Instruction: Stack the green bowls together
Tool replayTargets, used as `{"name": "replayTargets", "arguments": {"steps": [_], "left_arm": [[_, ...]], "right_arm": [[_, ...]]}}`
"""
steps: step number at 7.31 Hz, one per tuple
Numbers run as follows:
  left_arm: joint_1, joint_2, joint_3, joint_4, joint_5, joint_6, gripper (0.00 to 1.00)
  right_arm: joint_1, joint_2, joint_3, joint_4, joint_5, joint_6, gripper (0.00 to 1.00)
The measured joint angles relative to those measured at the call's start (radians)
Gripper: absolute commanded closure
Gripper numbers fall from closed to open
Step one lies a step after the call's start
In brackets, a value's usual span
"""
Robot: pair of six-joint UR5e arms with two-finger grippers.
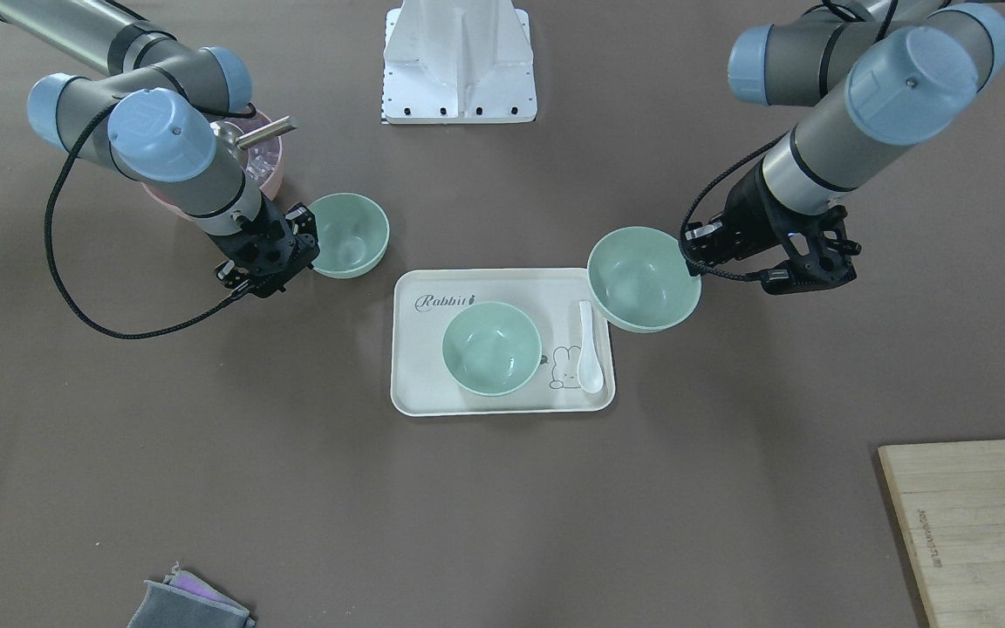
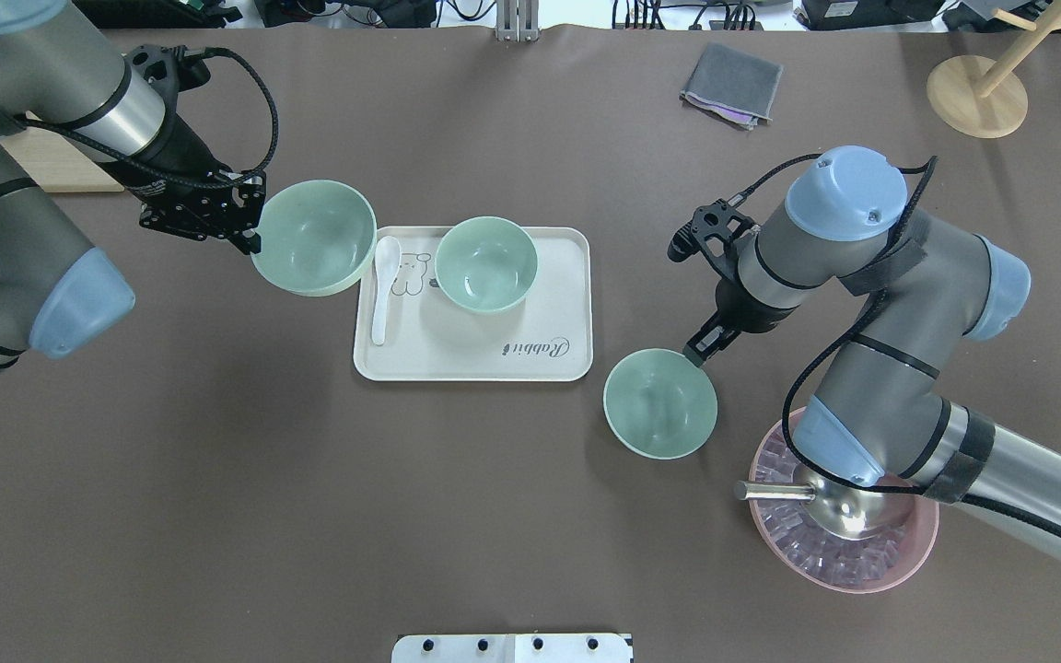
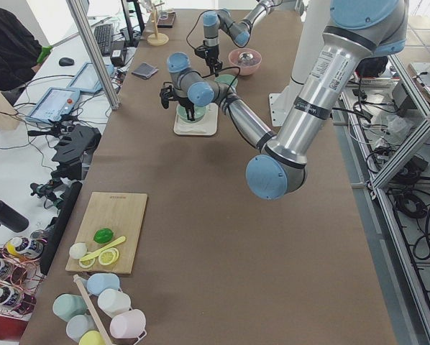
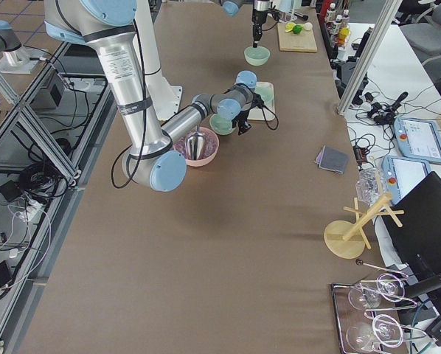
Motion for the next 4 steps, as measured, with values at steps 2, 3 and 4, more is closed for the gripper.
{"name": "replayTargets", "arguments": {"steps": [2, 3, 4], "left_arm": [[0.0, 0.001, 0.0, 0.0, 0.0, 0.0, 1.0], [0.0, 0.001, 0.0, 0.0, 0.0, 0.0, 1.0], [0.0, 0.001, 0.0, 0.0, 0.0, 0.0, 1.0]], "right_arm": [[0.009, 0.001, 0.004, 0.001, 0.02, 0.003, 0.47], [0.01, 0.001, 0.004, 0.001, 0.025, 0.004, 0.51], [0.005, 0.001, 0.004, 0.001, 0.027, 0.009, 0.51]]}}
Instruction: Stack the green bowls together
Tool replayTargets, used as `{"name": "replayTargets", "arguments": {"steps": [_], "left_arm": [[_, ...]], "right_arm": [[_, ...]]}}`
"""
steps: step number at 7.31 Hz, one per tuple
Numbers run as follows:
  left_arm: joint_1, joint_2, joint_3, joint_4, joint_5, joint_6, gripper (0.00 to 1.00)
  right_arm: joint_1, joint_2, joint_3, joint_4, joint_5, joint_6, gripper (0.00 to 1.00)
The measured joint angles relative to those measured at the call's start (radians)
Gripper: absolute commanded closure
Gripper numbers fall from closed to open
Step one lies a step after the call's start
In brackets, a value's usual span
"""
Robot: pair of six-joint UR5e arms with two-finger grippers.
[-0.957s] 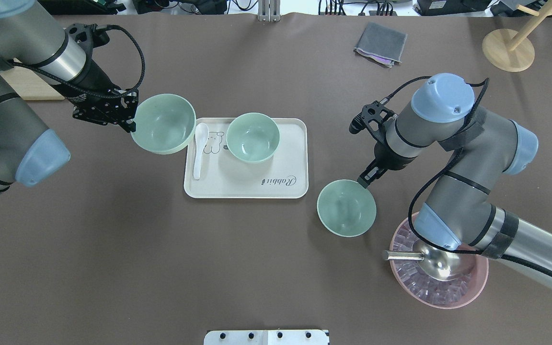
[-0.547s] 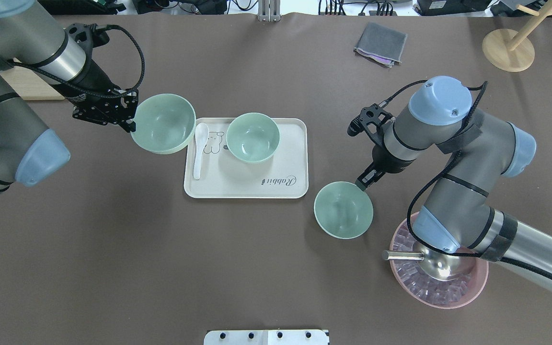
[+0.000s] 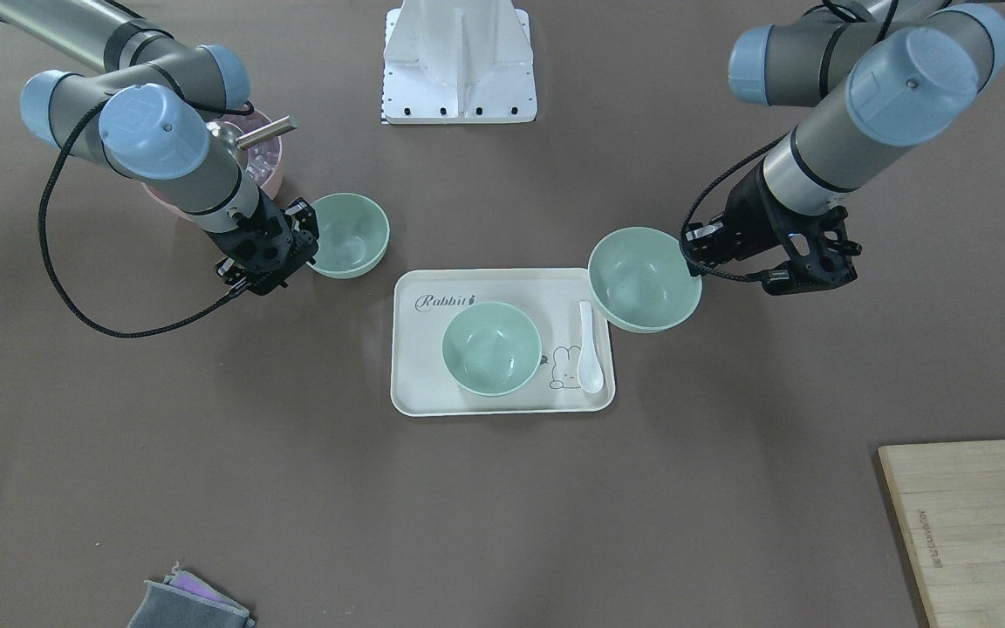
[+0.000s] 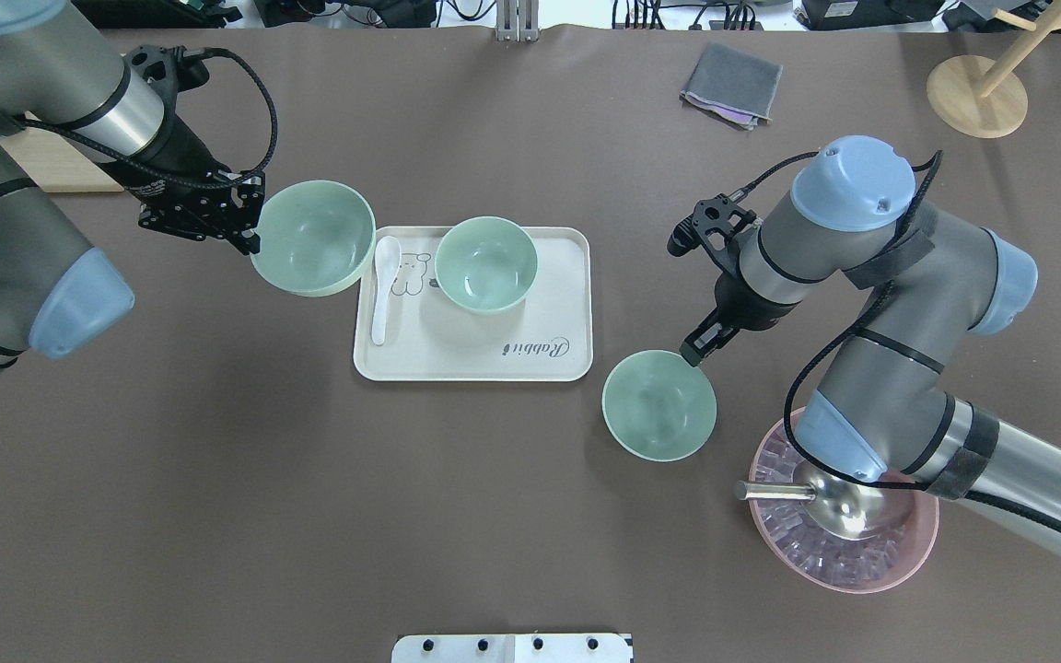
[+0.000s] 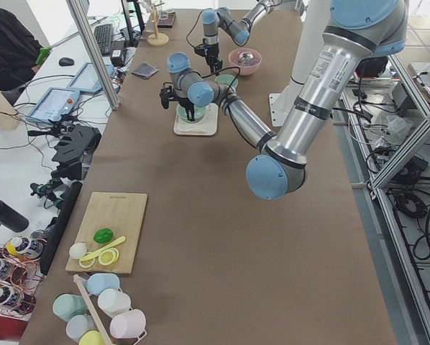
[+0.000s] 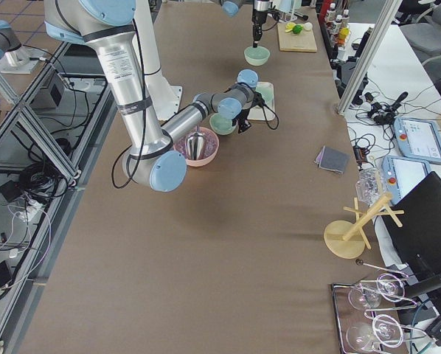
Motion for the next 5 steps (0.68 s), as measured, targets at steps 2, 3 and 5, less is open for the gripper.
{"name": "replayTargets", "arguments": {"steps": [2, 3, 5], "left_arm": [[0.0, 0.0, 0.0, 0.0, 0.0, 0.0, 1.0], [0.0, 0.0, 0.0, 0.0, 0.0, 0.0, 1.0], [0.0, 0.0, -0.001, 0.0, 0.0, 0.0, 1.0]], "right_arm": [[-0.017, 0.0, -0.001, 0.001, 0.003, 0.019, 0.51], [-0.021, -0.001, -0.001, 0.0, 0.004, 0.024, 0.66], [-0.024, -0.001, -0.003, -0.001, 0.005, 0.026, 0.92]]}}
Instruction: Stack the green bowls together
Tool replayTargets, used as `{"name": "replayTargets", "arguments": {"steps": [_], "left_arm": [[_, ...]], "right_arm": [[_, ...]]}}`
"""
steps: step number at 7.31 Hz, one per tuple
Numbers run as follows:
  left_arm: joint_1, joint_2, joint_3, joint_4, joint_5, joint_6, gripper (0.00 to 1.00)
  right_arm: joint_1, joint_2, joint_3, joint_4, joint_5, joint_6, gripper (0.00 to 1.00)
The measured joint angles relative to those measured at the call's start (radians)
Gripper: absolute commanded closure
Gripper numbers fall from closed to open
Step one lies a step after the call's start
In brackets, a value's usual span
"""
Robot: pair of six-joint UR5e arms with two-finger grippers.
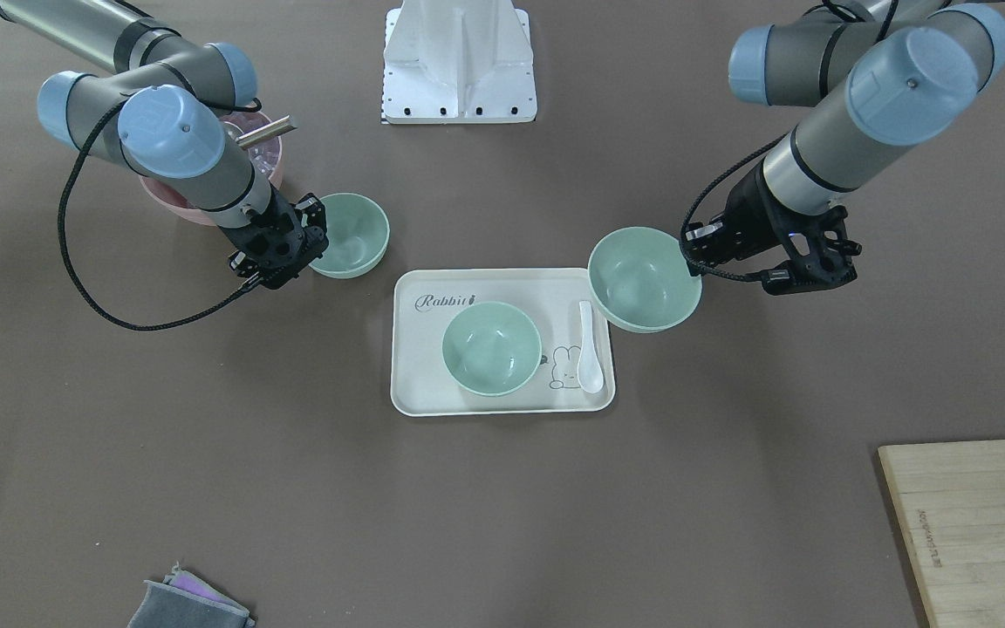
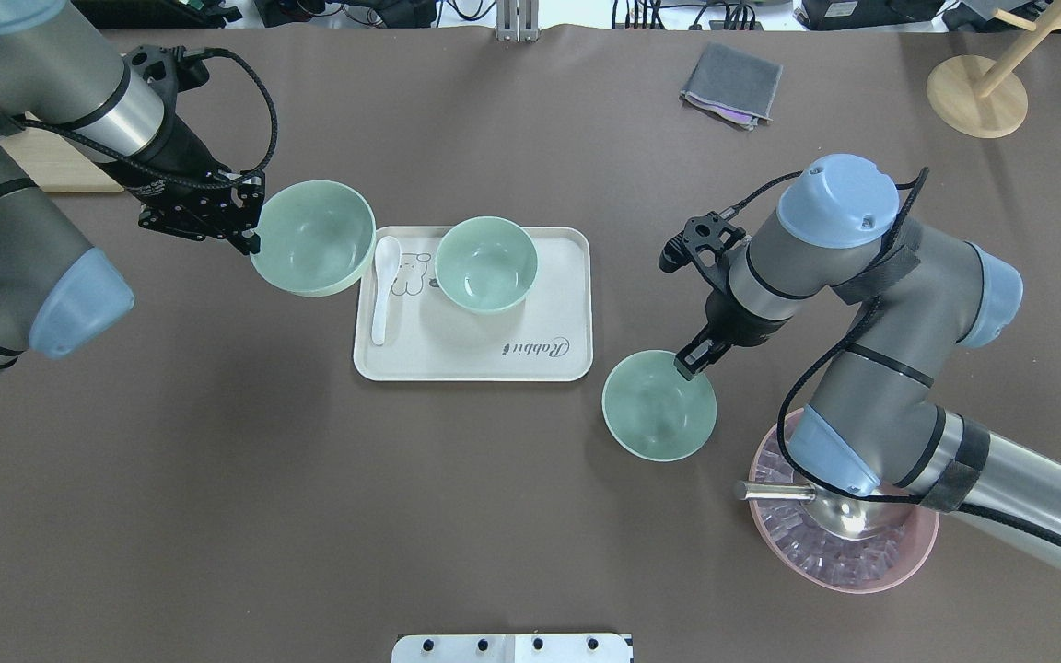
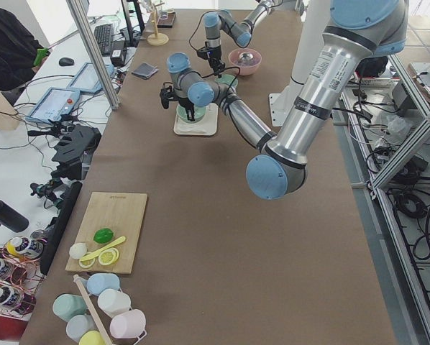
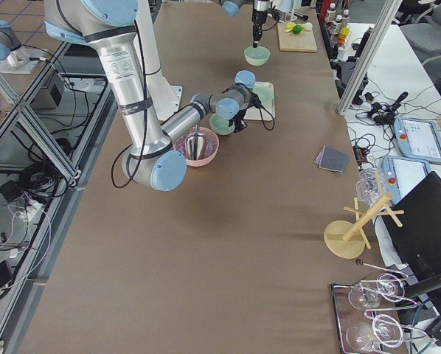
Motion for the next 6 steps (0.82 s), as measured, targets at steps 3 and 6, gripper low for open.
{"name": "replayTargets", "arguments": {"steps": [3, 6], "left_arm": [[0.0, 0.0, -0.002, 0.0, 0.0, 0.0, 1.0], [-0.001, 0.0, -0.002, 0.0, -0.001, 0.0, 1.0]], "right_arm": [[-0.002, -0.001, 0.001, 0.001, 0.001, 0.0, 1.0], [0.024, -0.001, 0.006, 0.0, 0.059, 0.0, 1.0]]}}
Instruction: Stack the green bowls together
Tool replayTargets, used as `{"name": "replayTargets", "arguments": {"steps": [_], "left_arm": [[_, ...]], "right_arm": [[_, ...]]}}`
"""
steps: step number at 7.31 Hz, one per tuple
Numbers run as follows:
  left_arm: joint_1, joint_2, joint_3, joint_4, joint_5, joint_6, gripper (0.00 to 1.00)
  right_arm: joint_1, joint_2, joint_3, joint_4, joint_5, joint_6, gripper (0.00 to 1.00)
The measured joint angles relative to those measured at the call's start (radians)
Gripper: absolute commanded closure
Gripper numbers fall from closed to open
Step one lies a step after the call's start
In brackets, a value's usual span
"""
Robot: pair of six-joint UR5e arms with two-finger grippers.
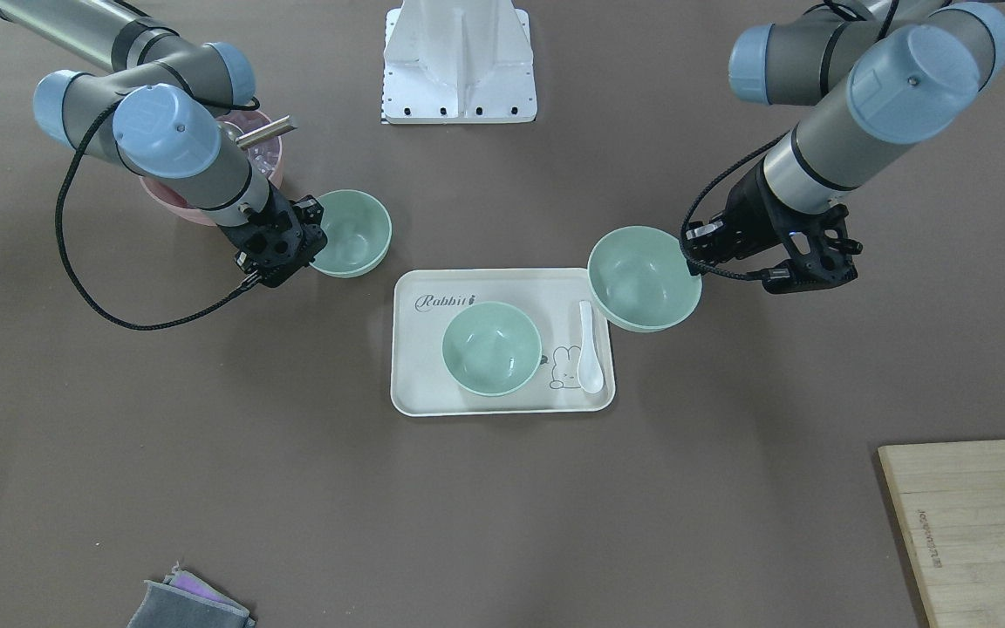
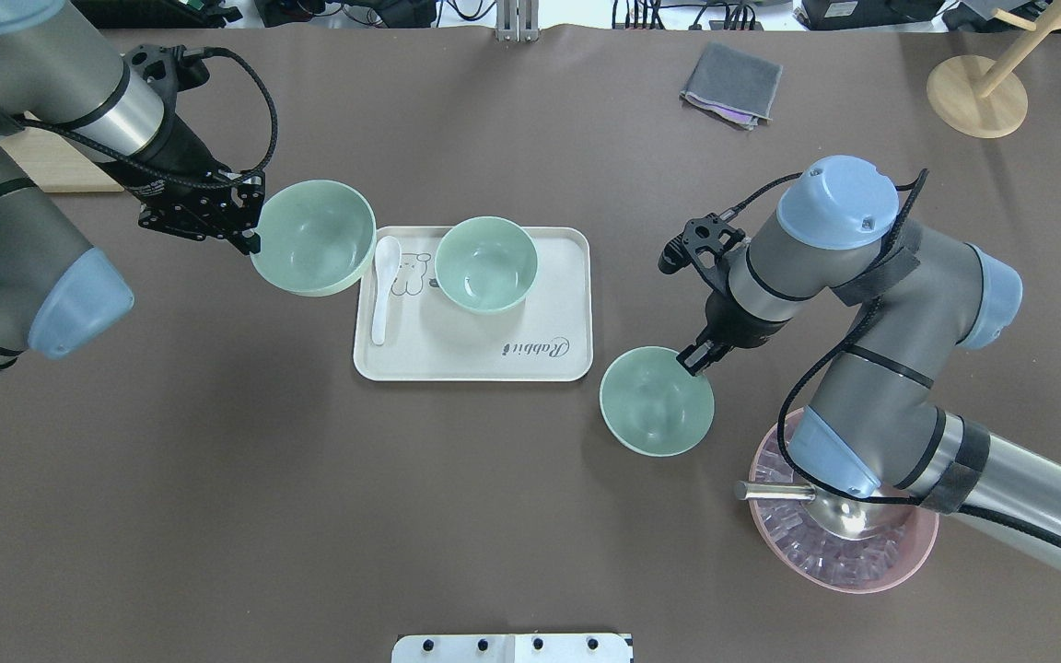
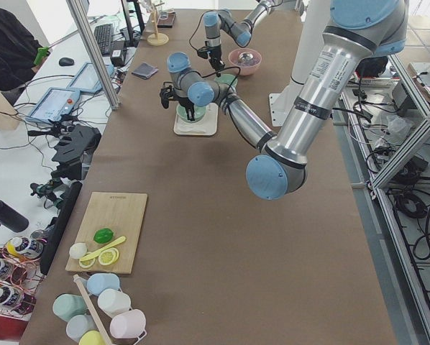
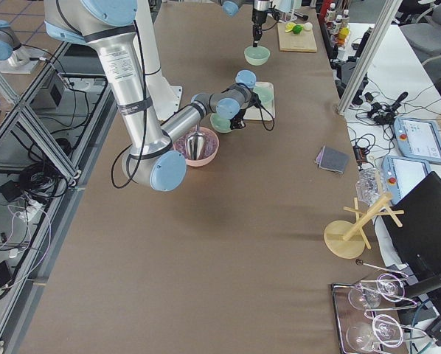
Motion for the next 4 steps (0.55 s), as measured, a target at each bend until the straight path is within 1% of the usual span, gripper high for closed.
{"name": "replayTargets", "arguments": {"steps": [2, 4], "left_arm": [[0.001, -0.012, 0.008, 0.0, 0.001, -0.026, 1.0], [0.008, -0.077, 0.054, 0.0, 0.003, -0.155, 1.0]], "right_arm": [[0.057, 0.003, 0.008, -0.011, 0.083, 0.043, 1.0], [0.09, 0.018, 0.025, -0.032, 0.104, 0.163, 1.0]]}}
